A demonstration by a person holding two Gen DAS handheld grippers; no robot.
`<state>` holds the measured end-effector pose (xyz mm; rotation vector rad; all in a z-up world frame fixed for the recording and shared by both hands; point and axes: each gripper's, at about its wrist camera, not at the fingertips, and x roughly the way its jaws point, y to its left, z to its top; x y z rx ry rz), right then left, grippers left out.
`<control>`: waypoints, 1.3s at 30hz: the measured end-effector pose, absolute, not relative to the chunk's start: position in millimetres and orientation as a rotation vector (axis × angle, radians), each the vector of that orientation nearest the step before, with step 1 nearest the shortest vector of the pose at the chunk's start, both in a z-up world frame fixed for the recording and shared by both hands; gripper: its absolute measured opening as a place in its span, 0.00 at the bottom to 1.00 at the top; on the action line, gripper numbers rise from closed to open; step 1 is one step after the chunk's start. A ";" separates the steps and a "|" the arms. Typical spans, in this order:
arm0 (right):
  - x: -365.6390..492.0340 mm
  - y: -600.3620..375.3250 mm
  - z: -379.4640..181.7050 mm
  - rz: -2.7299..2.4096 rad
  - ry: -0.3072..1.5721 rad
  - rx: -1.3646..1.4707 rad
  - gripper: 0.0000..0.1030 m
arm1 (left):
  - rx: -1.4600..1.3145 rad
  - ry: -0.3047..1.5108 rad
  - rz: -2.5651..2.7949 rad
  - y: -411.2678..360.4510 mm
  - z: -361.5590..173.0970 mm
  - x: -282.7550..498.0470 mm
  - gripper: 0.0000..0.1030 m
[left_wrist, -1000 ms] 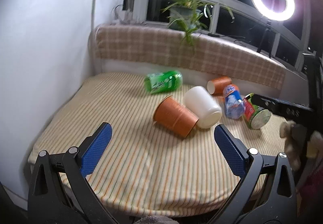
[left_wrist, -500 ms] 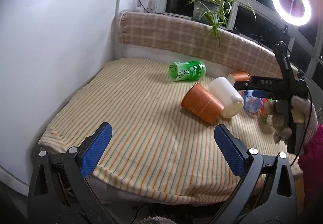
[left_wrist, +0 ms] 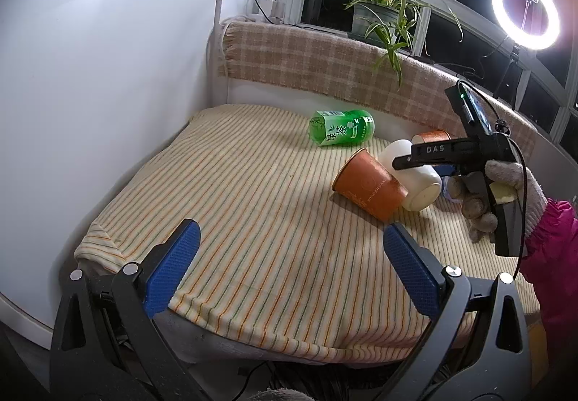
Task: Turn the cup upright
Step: 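Reach the right gripper to the white cup and close on its body, then lift the white cup with the right gripper and rotate it upright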
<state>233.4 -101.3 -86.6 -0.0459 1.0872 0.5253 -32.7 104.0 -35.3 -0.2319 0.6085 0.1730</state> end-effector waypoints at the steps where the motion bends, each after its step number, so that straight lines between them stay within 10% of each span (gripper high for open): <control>1: 234.0 -100.6 -88.0 0.527 1.093 -0.048 0.80 | -0.233 0.609 0.173 104.7 -35.5 -32.3 1.00; 26: 142.2 -186.8 -31.8 0.607 0.942 0.181 0.73 | -0.217 0.621 0.061 67.0 -39.6 -4.3 1.00; 39: 114.5 -230.6 -110.0 0.580 1.137 0.585 0.73 | -0.209 0.622 -0.035 31.2 -35.6 10.0 1.00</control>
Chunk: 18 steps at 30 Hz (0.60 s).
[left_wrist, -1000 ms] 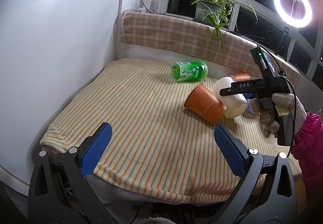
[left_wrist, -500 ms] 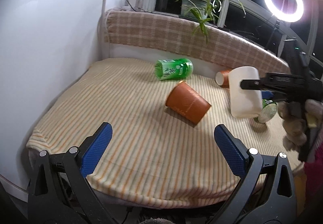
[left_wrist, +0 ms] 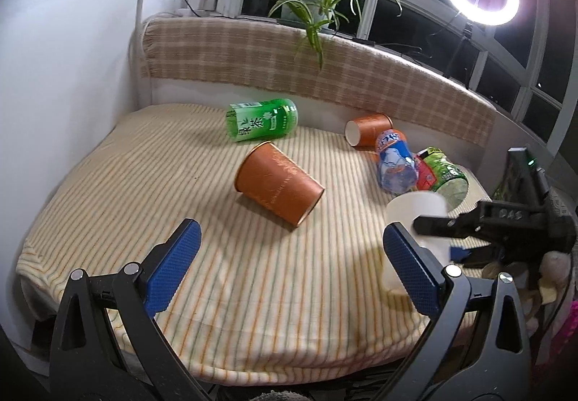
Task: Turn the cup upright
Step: 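Lift the white cup with the right gripper and rotate it upright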
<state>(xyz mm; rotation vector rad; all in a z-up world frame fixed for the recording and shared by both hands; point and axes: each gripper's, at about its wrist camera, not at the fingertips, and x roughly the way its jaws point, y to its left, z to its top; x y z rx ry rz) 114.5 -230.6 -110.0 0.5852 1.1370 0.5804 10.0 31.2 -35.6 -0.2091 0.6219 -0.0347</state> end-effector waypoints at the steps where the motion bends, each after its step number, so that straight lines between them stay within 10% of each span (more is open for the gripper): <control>1: 115.1 -228.2 -114.0 0.582 1.147 0.590 0.73 | -0.213 0.622 -0.038 30.6 -35.0 10.2 1.00; 18: 78.8 -266.6 -80.2 0.513 0.957 0.509 0.84 | -0.266 0.724 -0.281 5.6 -27.5 37.3 0.91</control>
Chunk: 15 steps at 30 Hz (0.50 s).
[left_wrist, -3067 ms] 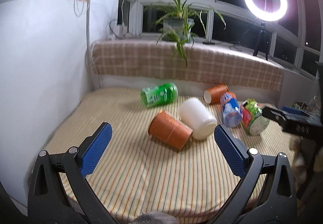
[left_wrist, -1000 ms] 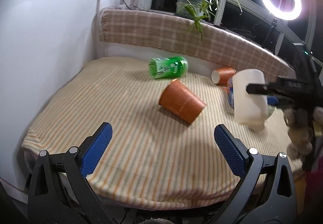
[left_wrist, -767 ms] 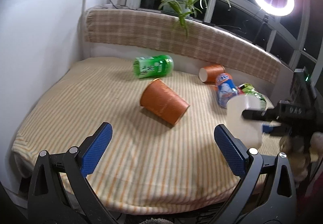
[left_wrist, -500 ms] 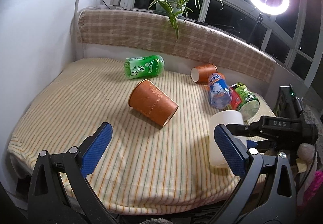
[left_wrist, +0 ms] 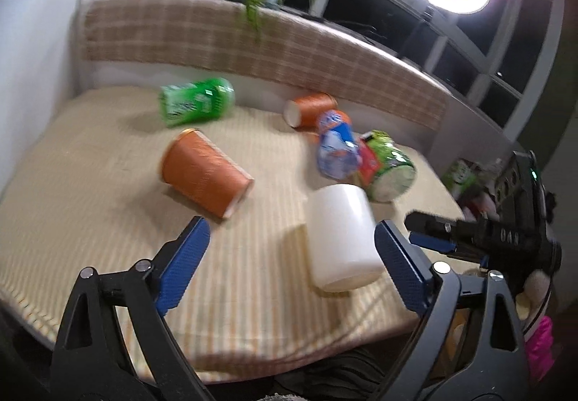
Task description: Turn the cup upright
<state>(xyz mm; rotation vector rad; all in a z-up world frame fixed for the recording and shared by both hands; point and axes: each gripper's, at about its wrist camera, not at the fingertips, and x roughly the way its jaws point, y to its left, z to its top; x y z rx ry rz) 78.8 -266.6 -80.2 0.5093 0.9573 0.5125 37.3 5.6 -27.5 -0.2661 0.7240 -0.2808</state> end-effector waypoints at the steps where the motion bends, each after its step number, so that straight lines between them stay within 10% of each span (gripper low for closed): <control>1: 72.8 -271.7 -78.1 0.493 0.944 0.494 0.84 | -0.275 0.733 -0.304 1.4 -27.2 41.3 0.91; 15: 24.8 -345.6 -78.7 0.282 0.888 0.527 0.86 | -0.432 1.016 -0.534 -32.2 -54.7 110.2 0.80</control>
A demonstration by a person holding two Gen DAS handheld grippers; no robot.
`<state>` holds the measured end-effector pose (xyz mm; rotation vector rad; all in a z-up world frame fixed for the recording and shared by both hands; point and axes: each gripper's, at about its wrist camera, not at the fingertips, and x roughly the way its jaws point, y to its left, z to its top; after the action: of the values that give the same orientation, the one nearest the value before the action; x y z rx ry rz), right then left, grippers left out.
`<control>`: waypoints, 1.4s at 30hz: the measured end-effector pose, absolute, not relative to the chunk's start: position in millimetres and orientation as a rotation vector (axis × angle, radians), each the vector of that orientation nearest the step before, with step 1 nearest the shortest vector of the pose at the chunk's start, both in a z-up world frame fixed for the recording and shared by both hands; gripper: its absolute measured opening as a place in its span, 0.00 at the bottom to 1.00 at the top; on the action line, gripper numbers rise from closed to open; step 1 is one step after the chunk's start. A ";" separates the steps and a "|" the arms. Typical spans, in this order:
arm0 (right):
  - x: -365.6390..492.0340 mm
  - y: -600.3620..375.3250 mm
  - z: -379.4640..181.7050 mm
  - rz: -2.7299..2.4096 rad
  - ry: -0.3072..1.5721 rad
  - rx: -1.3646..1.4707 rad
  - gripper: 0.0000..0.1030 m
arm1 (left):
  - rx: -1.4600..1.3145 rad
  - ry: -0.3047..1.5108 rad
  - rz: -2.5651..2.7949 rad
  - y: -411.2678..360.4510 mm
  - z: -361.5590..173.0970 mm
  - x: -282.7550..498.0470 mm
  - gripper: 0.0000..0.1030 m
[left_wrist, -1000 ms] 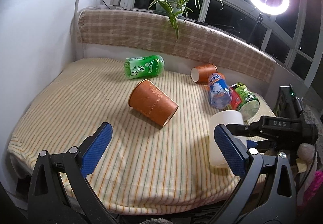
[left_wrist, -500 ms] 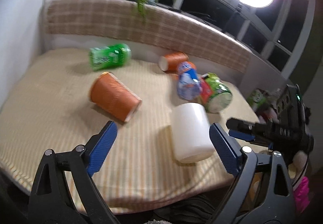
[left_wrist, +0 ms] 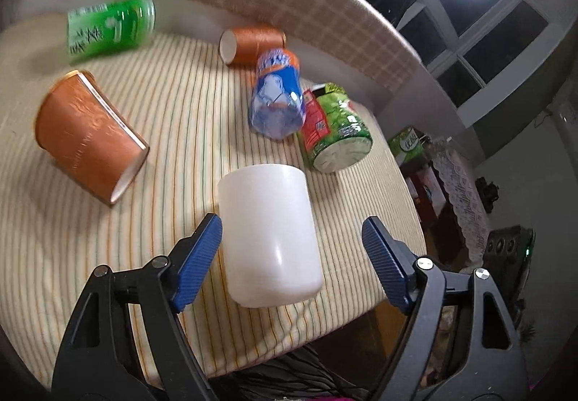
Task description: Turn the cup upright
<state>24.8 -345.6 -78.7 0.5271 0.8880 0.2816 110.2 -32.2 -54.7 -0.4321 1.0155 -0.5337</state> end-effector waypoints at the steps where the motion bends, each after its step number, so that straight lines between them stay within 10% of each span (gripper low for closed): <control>1: 24.3 -346.5 -79.5 0.278 0.889 0.527 0.85 | -0.430 1.029 -0.533 -33.2 -56.2 113.6 0.80; 42: 22.9 -348.0 -91.1 0.250 0.931 0.528 0.86 | -0.477 1.170 -0.580 -54.1 -92.4 151.0 0.67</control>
<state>22.9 -348.0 -91.1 0.5284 0.9309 0.2496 151.0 -54.1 -92.4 -0.4770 1.1696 -0.5796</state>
